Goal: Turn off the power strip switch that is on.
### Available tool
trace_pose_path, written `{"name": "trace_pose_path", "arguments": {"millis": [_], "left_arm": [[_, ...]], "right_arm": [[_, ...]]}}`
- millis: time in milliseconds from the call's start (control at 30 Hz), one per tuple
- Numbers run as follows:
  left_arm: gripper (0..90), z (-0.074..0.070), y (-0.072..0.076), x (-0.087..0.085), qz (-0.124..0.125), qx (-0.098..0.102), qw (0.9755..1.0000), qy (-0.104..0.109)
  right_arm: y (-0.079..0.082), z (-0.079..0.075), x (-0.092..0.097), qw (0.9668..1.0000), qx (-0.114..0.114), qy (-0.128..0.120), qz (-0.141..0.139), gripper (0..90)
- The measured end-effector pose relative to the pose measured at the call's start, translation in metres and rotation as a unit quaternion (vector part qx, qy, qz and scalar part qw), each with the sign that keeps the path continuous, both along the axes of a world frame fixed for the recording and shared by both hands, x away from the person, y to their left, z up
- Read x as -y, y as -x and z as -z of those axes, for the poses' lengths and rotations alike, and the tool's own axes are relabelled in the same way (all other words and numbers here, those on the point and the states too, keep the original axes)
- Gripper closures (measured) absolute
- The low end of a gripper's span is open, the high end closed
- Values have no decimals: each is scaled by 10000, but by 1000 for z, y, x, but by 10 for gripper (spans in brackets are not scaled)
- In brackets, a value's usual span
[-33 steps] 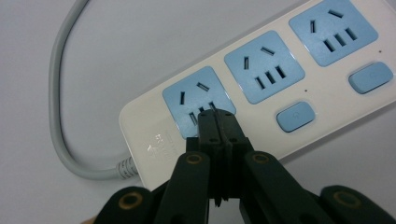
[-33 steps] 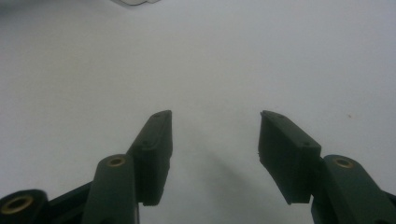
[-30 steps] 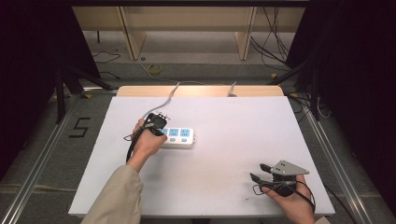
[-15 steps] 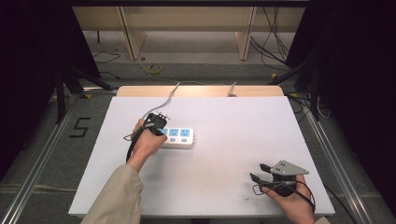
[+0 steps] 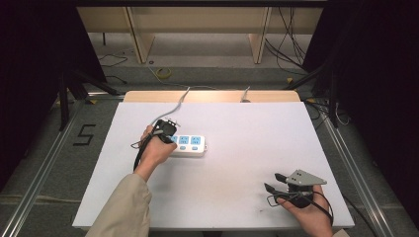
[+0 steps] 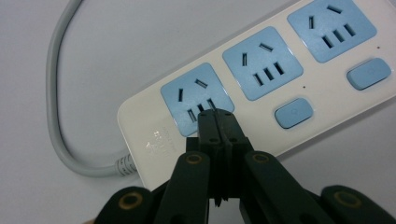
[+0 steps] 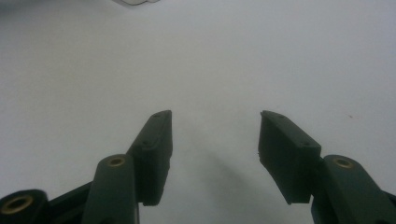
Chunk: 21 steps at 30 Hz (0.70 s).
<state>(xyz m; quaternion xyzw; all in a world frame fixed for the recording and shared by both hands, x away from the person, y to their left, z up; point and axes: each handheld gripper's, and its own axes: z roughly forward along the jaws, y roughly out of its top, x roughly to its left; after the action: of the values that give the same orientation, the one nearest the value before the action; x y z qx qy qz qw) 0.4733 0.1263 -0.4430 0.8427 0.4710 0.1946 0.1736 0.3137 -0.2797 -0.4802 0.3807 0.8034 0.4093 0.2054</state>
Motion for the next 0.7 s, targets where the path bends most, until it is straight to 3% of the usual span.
{"name": "trace_pose_path", "arguments": {"millis": [700], "left_arm": [[897, 0, 1, 2, 19, -26, 10000, -64]], "right_arm": [[0, 0, 0, 10000, 8, 22, -27, 457]]}}
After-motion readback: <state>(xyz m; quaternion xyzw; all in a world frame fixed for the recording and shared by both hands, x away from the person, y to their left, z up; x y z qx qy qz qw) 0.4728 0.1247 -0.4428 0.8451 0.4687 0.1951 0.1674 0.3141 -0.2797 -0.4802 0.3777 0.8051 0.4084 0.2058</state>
